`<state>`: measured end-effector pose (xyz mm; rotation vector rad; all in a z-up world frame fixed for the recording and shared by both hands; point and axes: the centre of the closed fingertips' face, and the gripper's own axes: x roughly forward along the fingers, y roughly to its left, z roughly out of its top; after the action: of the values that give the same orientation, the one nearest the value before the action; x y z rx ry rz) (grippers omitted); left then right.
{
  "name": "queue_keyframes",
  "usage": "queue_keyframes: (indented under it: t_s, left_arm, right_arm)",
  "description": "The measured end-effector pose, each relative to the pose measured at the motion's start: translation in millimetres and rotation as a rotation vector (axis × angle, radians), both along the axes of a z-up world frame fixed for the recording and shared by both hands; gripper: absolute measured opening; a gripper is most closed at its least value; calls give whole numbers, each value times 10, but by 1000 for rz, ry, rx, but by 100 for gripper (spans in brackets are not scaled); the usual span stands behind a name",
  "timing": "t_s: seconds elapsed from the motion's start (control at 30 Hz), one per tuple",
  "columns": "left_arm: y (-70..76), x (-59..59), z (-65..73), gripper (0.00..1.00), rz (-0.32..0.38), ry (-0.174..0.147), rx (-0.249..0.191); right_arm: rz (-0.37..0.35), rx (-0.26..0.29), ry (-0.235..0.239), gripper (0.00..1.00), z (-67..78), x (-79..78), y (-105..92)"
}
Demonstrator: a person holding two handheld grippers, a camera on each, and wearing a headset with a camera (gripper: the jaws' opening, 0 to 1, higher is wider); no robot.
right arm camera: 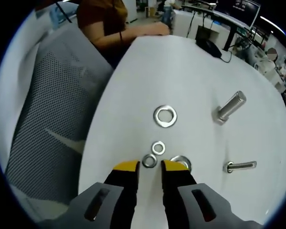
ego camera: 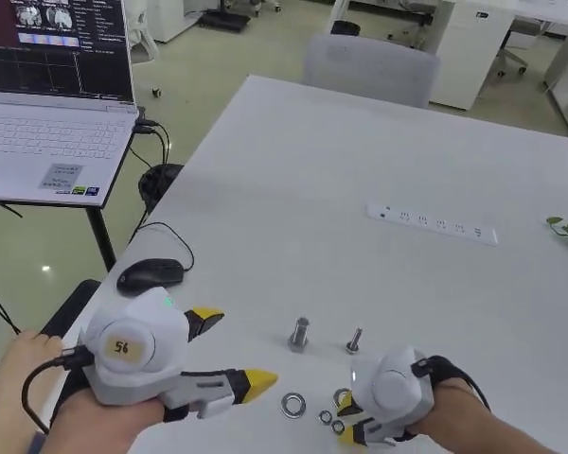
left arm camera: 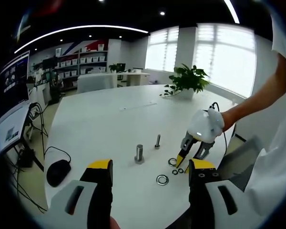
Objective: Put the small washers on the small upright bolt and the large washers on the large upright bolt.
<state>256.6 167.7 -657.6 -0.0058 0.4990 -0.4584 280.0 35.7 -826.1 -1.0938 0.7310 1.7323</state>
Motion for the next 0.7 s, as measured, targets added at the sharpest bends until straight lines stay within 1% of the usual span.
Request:
queue_keyframes:
  t_s: [0.07,0.33,0.5,0.7]
  left_arm:
    - [0,10,-5,64,0,-1,-1]
    - [-34,42,9,64,-7,-5,-4]
    - [-32,52,12,64,-7,-7,-4]
    - [-11,43,9,64,-2,-6,-3]
  right_arm:
    - [14,0,-6,20,8,-9,0]
    - [26,8,-15,19,7,-23,11]
    - [40,20,-28,15,9,-40,17]
    - [18,25,-32,15,9,-33,24]
